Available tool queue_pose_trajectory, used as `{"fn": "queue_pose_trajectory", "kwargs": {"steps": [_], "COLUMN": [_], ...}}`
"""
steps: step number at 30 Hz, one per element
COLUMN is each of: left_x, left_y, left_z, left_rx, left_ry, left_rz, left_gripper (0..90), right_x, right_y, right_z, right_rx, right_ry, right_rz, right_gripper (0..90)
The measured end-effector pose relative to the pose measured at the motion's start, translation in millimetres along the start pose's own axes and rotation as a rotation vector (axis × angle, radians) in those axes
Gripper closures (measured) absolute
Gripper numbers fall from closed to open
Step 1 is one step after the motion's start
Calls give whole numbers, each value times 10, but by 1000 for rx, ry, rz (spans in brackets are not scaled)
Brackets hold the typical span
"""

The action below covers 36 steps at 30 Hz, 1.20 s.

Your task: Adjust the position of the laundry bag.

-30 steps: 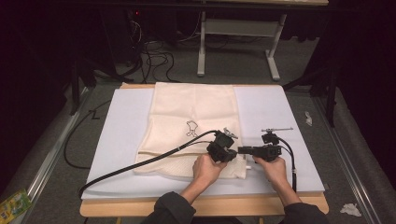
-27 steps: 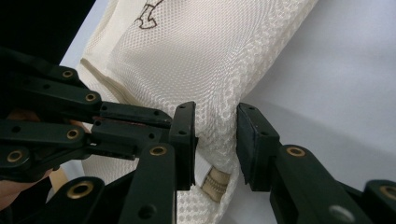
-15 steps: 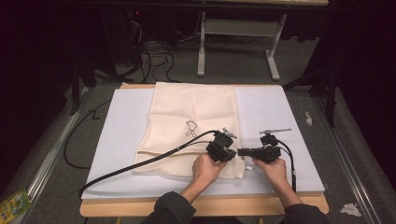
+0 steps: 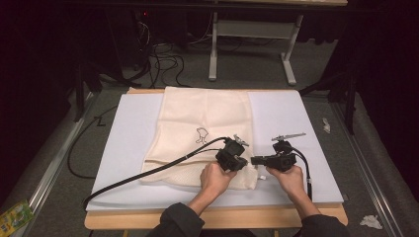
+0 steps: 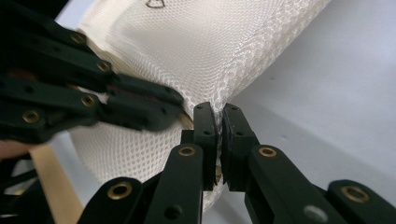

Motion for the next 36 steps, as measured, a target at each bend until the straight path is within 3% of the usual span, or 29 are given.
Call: {"fn": "queue_pose_trajectory", "kwargs": {"steps": [4,6,15,16,17,21,25,28,31,32,33,34,36], "left_x": [85,85,104,131,169,185,221,233,304,304,321,348,376], "left_y": [115,118,127,131,150,189,217,227,266,266,279,297,333], "left_z": [8,9,-8,-15,-27,-33,-37,-47,-91,-91,-102,-115,-126], "left_rx": [-9,-10,-19,-14,-24,-29,-43,-45,-44,-44,-51,-44,-51], "left_ry": [6,5,12,-1,38,20,47,45,42,42,64,57,66], "left_rz": [13,11,1,24,4,16,1,0,25,25,7,29,27], "left_gripper": [876,876,876,876,876,876,876,876,875,875,875,875,876], "right_x": [-55,-45,-46,-43,-70,-74,-41,-28,-36,-56,-54,-54,-55], "right_y": [64,56,59,60,71,76,76,68,53,55,55,55,49], "right_z": [-4,9,19,22,27,39,80,88,88,83,83,83,92], "right_rx": [-5,-7,-14,-15,-19,-21,-29,-27,-28,-24,-26,-26,-23], "right_ry": [-5,15,15,16,20,33,52,59,68,83,65,65,83], "right_rz": [-10,-20,-12,-14,-28,-41,-44,-50,-60,-76,-59,-59,-77], "right_gripper": [874,874,874,874,874,874,874,874,874,874,874,874,874]}}
Point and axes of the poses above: each handheld gripper's, and its own axes: y roughly backward along the jaws, z roughly out of its top, x roughly to its left, the point moved 8 cm from there along -y, roughly forward along the jaws, and after that the axes turned 11 degrees about -x, right-handed, at the moved point
